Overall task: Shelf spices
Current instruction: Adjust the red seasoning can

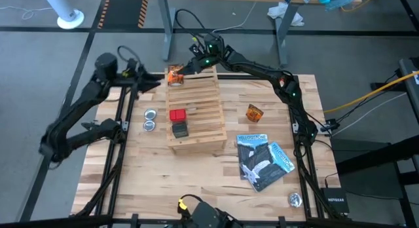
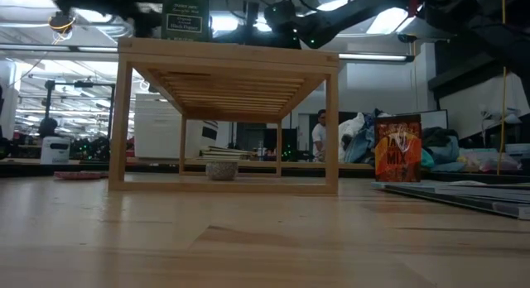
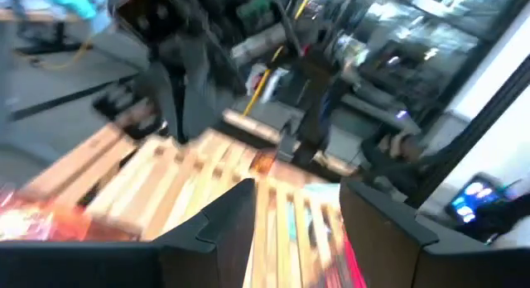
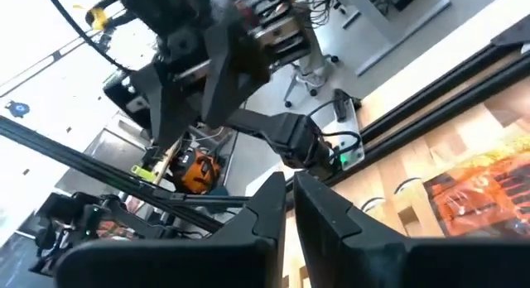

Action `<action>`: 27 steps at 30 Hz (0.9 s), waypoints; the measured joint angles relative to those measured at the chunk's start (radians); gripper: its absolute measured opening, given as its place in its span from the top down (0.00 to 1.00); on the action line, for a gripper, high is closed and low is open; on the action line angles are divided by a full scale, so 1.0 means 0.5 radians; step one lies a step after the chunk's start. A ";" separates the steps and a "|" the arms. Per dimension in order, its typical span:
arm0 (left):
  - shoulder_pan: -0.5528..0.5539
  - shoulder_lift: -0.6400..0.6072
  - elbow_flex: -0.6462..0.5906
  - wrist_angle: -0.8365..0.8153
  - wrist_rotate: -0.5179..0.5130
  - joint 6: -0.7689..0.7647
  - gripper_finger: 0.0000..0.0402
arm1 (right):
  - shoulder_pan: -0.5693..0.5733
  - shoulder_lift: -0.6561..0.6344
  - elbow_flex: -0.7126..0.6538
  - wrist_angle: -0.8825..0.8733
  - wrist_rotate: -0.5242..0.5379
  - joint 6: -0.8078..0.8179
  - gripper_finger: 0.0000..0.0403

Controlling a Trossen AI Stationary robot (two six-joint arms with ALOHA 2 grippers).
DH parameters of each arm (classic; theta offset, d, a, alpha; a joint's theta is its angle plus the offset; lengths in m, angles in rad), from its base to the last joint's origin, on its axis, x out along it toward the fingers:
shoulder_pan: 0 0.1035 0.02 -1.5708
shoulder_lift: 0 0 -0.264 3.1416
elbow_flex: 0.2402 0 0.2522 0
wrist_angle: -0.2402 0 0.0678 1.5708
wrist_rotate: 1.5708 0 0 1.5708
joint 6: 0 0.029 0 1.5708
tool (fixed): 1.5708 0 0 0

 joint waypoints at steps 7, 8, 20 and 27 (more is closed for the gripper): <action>-0.103 -0.572 0.000 -0.982 -0.497 0.292 0.58 | 0.019 -0.079 0.000 0.002 0.016 -0.143 0.92; -0.125 -0.623 -0.001 -1.067 -0.538 0.293 0.58 | 0.019 -0.091 0.000 0.003 0.020 -0.156 0.92; -0.316 -0.946 -0.419 -1.105 -0.583 0.028 0.58 | 0.020 -0.261 0.000 -0.015 0.039 -0.264 0.92; -0.470 -0.943 -0.612 -0.775 -0.589 0.022 0.58 | 0.019 -0.358 0.000 -0.016 0.023 -0.264 0.92</action>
